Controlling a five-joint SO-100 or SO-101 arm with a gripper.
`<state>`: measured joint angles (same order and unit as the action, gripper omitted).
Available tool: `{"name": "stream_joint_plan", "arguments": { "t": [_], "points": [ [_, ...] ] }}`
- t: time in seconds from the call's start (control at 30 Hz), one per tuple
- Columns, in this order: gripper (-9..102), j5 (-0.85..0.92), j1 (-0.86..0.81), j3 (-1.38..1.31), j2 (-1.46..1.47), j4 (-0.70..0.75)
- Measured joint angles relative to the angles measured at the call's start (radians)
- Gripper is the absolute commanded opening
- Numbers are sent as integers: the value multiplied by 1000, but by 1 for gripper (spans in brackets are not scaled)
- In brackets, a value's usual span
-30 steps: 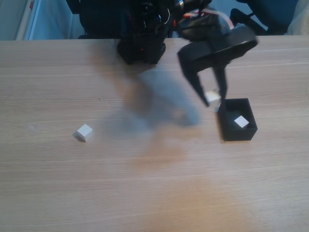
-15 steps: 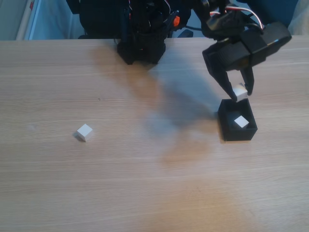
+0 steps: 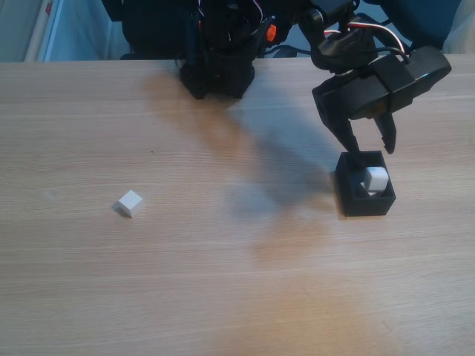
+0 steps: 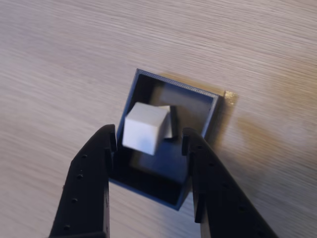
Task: Pick blocks and place them in the box.
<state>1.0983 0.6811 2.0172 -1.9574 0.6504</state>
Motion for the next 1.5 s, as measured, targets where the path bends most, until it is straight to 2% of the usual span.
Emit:
{"name": "stream_joint_plan", "arguments": {
  "t": [0.1,0.33,0.57,0.87,1.13,1.5],
  "points": [
    [0,0,-23,0,0,40],
    [0,94,-204,127,-124,146],
    [3,230,-499,337,-295,146],
    [6,321,-787,442,-365,141],
    [12,410,-983,485,-347,81],
    [15,500,-1132,459,-129,-55]
  ]
}}
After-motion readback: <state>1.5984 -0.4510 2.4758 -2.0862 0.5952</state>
